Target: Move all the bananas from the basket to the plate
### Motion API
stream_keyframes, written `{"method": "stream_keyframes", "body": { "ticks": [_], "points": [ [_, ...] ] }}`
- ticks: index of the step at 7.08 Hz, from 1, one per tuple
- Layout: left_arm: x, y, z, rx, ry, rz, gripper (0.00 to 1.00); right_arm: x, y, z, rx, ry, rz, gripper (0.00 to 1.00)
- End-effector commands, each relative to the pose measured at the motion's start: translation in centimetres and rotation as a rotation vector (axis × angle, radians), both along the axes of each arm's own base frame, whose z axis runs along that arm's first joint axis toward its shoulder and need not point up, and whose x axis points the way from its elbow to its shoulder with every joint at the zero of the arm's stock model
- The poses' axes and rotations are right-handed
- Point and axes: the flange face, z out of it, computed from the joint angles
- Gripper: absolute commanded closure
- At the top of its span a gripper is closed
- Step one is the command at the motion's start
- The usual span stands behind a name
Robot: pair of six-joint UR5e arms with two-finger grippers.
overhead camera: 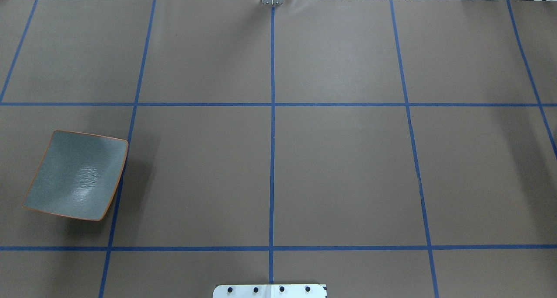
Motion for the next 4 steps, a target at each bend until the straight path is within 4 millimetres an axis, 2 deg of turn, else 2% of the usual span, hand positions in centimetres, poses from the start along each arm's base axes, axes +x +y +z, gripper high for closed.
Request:
{"method": "stream_keyframes", "body": {
  "ticks": [1,2,4],
  "points": [
    [0.3,-0.1,-0.1,0.002,0.000,0.006,0.00,-1.0,0.3,1.5,-0.021,0.003,-0.037,0.00],
    [0.3,-0.2,-0.1,0.002,0.000,0.008,0.00,-1.9,0.6,2.1,-0.027,0.030,-0.064,0.00],
    [0.5,-0.3,-0.1,0.004,0.000,0.011,0.00,-2.1,0.8,3.3,-0.043,0.065,-0.082,0.00]
  ]
}}
